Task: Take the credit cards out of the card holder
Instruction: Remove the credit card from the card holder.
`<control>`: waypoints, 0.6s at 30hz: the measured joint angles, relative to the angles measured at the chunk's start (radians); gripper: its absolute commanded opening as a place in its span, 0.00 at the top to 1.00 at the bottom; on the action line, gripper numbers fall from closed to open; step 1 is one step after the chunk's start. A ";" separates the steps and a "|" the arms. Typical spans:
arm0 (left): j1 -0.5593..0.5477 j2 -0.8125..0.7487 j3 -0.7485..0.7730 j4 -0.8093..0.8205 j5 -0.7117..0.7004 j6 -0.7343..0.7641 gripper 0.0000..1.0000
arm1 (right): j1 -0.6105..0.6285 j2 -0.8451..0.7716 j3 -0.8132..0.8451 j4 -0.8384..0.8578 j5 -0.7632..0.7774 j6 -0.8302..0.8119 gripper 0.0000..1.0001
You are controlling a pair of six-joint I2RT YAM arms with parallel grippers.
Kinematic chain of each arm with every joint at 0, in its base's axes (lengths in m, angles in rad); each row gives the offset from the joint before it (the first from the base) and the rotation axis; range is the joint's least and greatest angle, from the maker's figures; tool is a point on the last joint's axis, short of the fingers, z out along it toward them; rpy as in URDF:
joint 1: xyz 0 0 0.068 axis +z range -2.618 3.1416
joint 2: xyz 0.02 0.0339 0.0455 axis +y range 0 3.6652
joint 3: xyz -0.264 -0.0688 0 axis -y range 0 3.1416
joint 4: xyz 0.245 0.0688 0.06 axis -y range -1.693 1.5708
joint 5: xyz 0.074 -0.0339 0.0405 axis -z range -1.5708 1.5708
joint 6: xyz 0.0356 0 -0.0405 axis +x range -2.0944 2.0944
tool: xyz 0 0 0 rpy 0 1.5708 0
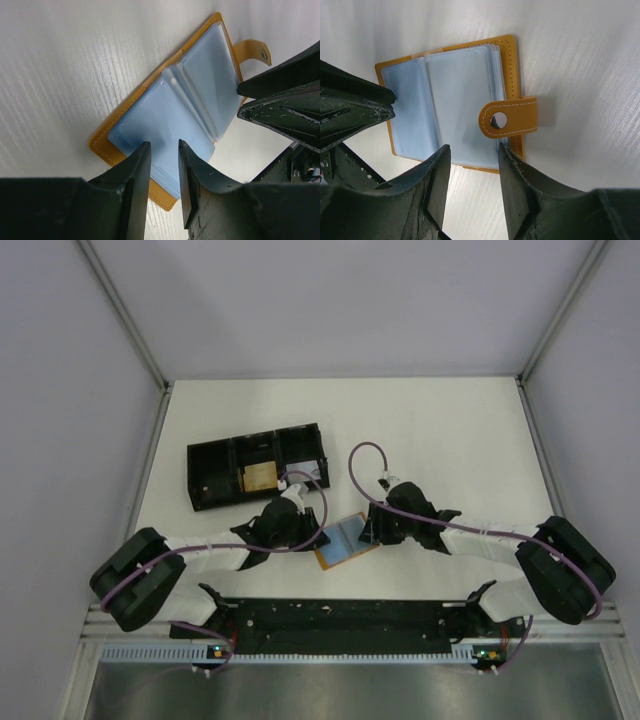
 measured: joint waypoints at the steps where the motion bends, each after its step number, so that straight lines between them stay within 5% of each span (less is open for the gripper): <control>1: 0.000 0.002 0.000 0.003 0.000 0.000 0.67 | 0.000 0.000 0.000 0.000 0.002 0.000 0.56; 10: -0.006 0.002 0.000 0.005 0.000 0.000 0.67 | 0.000 -0.018 0.002 -0.032 0.024 -0.010 0.57; 18: -0.007 0.002 0.000 0.004 0.000 0.000 0.67 | 0.000 -0.018 0.002 -0.036 0.006 -0.012 0.75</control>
